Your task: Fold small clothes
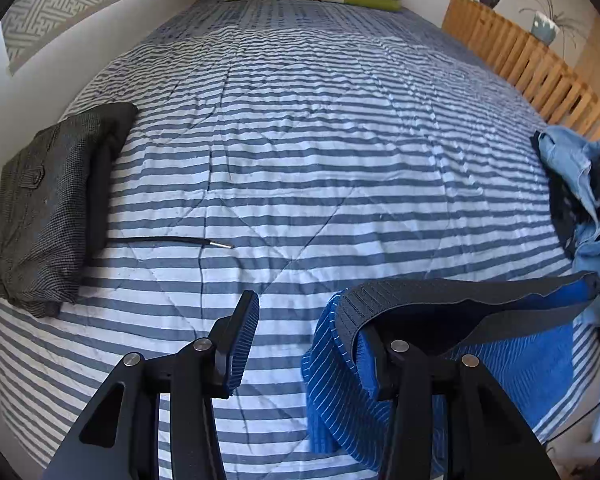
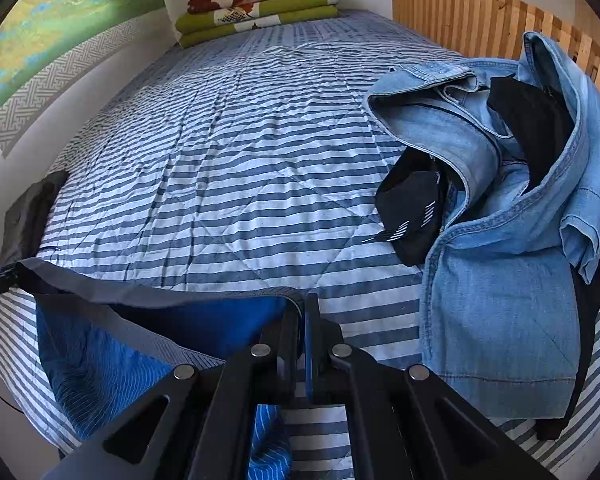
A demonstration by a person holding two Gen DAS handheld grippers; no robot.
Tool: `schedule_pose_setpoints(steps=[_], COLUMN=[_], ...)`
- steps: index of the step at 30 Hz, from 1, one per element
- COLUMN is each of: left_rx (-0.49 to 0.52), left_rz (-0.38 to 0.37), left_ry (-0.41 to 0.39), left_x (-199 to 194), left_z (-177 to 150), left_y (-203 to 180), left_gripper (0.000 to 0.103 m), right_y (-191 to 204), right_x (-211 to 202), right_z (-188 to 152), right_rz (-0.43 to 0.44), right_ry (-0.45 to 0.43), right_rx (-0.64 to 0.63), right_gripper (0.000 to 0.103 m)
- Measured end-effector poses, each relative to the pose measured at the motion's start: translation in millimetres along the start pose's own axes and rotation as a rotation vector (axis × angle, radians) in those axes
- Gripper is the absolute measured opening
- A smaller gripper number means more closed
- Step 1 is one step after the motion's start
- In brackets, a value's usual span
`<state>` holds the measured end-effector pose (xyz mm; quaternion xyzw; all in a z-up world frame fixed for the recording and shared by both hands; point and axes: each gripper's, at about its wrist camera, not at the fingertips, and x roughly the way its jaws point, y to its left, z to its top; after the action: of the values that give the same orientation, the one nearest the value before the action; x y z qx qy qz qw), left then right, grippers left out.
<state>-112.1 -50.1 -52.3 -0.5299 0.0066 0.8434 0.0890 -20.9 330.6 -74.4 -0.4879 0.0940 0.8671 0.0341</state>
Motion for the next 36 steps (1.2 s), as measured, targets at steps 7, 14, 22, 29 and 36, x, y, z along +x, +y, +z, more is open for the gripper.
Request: schedule_pose_setpoints(steps=[7,14,22,29,36], left_rx=[0.063,0.066,-0.045,-0.06,-0.006], left_rz=[-0.021,-0.007,-0.025,-0.053,-0.003], left_ry=[-0.018,0.032,0.05,0.014,0.003], left_x=[-12.6,9.5,30.7,18.3,4.3], left_z=[-5.8,-4.9,30.1,31.2,12.7], left_y=[-11.8,-16.5,-12.4,1.1,14.7], left_gripper=[0.063,0.063,0.063,0.063,0.063], right_y=[-23.3,-26.0,-54.1,-18.6,15.1], right_x=[-12.3,-15.4,-34.8,-20.8,30.3], right_z=[-7.9,-32.2,-23.5,-33.3,-24.4], right_rz=[0.128,0.184,0.367,0.185,0.031], right_ry=[0.004,-0.005,-0.09,-0.051,-0.023], right_rx=[0.053,-0.012,0.189,-0.096,-0.232], right_gripper=[0.034,0.045,0.046,0.054,0.024])
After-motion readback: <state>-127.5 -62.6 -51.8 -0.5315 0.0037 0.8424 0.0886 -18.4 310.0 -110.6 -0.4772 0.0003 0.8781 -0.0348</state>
